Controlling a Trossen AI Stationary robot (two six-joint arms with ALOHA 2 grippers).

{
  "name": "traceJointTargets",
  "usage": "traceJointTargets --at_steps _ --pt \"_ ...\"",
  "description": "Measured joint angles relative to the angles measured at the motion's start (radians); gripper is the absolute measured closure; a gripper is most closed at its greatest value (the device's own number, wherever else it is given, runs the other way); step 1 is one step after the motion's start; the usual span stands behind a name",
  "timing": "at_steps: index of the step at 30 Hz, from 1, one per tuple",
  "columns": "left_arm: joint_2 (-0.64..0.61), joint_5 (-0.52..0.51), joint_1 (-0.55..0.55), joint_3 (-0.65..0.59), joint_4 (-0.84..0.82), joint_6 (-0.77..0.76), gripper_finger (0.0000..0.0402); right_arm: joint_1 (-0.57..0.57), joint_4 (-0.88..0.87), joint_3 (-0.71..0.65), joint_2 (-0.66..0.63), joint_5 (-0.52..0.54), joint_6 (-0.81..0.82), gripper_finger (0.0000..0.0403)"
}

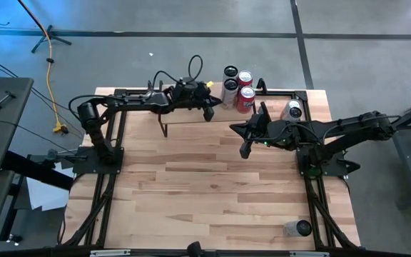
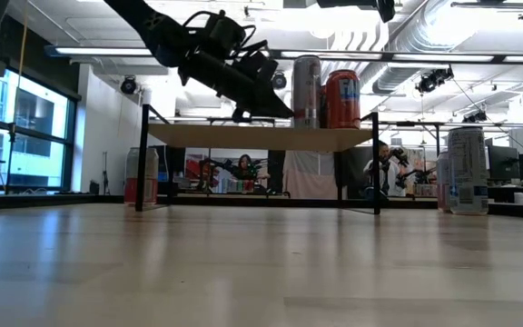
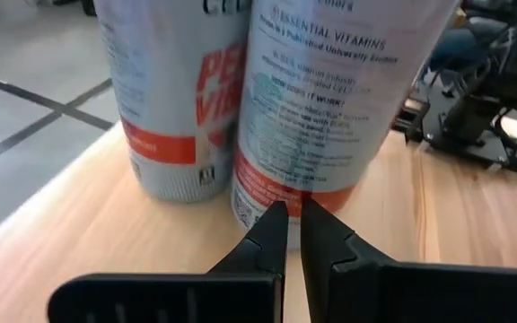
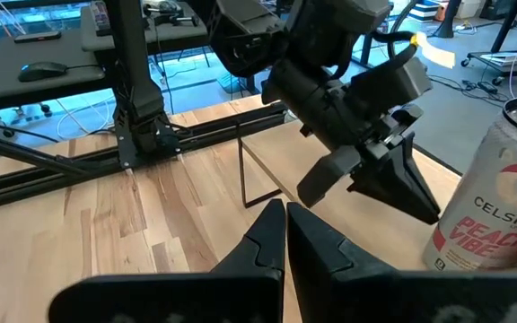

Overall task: Place canned beverage on shelf
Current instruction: Put the black orange soda can on the shelf, then put the top black blue soda can on the shelf

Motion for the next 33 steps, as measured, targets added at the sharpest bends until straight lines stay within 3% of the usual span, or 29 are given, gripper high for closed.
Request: traceJointTargets --at_steps 13,20,29,33 --pt "0.011 -0.009 -0.008 0.001 0.064 -0.005 0.0401 0.0 -0.002 0.0 0.0 0.0 -0.002 0.0403" --pt "-0.021 -0.023 0.01 0.001 -0.004 0.016 0.0402 0.0 -0.002 0.0 0.0 0.0 0.0 0.0403" --pt "-0.303 0.029 0.059 0.0 -0.201 0.035 0.0402 0.0 -0.002 0.0 0.0 0.003 -0.026 0.0403" --pt "-0.476 0.066 0.011 -0.026 -0.208 0.004 0.0402 -0.002 0.006 0.0 0.0 0.003 -0.026 0.0403"
